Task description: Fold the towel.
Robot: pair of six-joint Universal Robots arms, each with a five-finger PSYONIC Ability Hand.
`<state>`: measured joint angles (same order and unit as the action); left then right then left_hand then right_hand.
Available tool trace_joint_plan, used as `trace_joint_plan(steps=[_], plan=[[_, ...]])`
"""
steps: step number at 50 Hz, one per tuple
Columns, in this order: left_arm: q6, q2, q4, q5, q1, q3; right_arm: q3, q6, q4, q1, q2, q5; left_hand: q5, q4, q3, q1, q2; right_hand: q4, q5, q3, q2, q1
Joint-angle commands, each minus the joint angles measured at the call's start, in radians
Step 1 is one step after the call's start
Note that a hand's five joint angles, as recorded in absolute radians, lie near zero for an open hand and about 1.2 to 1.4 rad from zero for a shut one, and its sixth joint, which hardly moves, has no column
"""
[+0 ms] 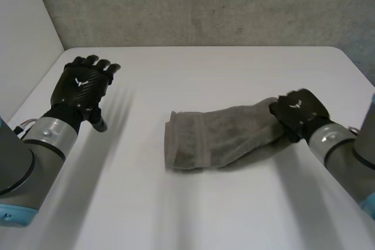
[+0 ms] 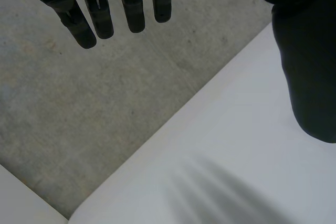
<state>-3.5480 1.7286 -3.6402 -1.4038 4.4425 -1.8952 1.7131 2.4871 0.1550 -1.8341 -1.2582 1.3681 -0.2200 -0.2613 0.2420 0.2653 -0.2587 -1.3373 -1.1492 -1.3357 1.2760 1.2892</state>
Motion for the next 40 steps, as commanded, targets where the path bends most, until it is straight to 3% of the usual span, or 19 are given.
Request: trace_joint_plan(steps=[1, 4, 6, 9, 15, 18, 20, 21, 22, 23, 30, 32, 40], plan=[[0.014, -0.027, 0.0, -0.007, -0.002, 0.031, -0.22, -0.141, -0.035, -0.294, 0.133, 0.022, 0.216, 0.083, -0.064, -0.087, 0.08, -0.059, -0.073, -0.061, 0.12, 0.107], [0.047, -0.046, 0.0, -0.009, -0.005, 0.044, -0.265, -0.177, -0.049, -0.349, 0.169, 0.028, 0.216, 0.083, -0.064, -0.087, 0.08, -0.059, -0.073, -0.061, 0.12, 0.107], [0.072, -0.053, 0.0, -0.011, -0.009, 0.053, -0.337, -0.253, -0.08, -0.472, 0.232, 0.022, 0.216, 0.083, -0.064, -0.087, 0.08, -0.059, -0.073, -0.061, 0.12, 0.107], [0.124, -0.069, 0.006, -0.012, -0.012, 0.07, -0.366, -0.28, -0.086, -0.556, 0.285, 0.019, 0.216, 0.083, -0.064, -0.087, 0.08, -0.059, -0.073, -0.061, 0.12, 0.107], [0.176, -0.078, 0.012, -0.014, -0.029, 0.094, -0.391, -0.267, -0.083, -0.596, 0.356, 0.036, 0.213, 0.08, -0.061, -0.084, 0.077, -0.059, -0.073, -0.061, 0.12, 0.107], [0.176, -0.069, 0.015, -0.014, -0.054, 0.102, -0.377, -0.232, -0.084, -0.587, 0.344, 0.043, 0.21, 0.077, -0.058, -0.081, 0.075, 0.025, 0.012, 0.024, 0.036, 0.023], [0.176, -0.064, 0.015, -0.014, -0.071, 0.107, -0.35, -0.119, -0.084, -0.565, 0.281, 0.036, 0.207, 0.074, -0.055, -0.078, 0.072, 0.265, 0.251, 0.263, -0.203, -0.217], [0.178, -0.061, 0.015, -0.014, -0.086, 0.111, -0.349, -0.119, -0.084, -0.565, 0.281, 0.036, 0.207, 0.074, -0.055, -0.078, 0.072, 0.266, 0.252, 0.264, -0.205, -0.218], [0.178, -0.052, 0.017, -0.014, -0.101, 0.117, -0.327, -0.041, -0.081, -0.538, 0.223, 0.028, 0.205, 0.071, -0.052, -0.075, 0.069, 0.635, 0.621, 0.633, -0.574, -0.587], [0.178, -0.052, 0.017, -0.014, -0.101, 0.117, -0.307, 0.032, -0.08, -0.504, 0.177, 0.017, 0.205, 0.071, -0.052, -0.075, 0.069, 1.163, 1.149, 1.161, -1.101, -1.115], [0.184, 0.035, 0.049, -0.076, -0.181, 0.195, -0.251, 0.251, -0.089, -0.402, 0.049, -0.03, 0.196, 0.063, -0.043, -0.067, 0.06, 1.163, 1.149, 1.161, -1.101, -1.115], [0.189, 0.06, 0.067, -0.099, -0.201, 0.218, -0.216, 0.311, -0.098, -0.314, 0.002, -0.037, 0.193, 0.06, -0.04, -0.064, 0.057, 1.163, 1.149, 1.161, -1.101, -1.115], [0.281, 0.207, 0.213, -0.161, -0.302, 0.353, -0.187, 0.323, -0.13, -0.192, -0.007, -0.035, 0.19, 0.057, -0.037, -0.061, 0.054, 1.163, 1.149, 1.161, -1.101, -1.115]])
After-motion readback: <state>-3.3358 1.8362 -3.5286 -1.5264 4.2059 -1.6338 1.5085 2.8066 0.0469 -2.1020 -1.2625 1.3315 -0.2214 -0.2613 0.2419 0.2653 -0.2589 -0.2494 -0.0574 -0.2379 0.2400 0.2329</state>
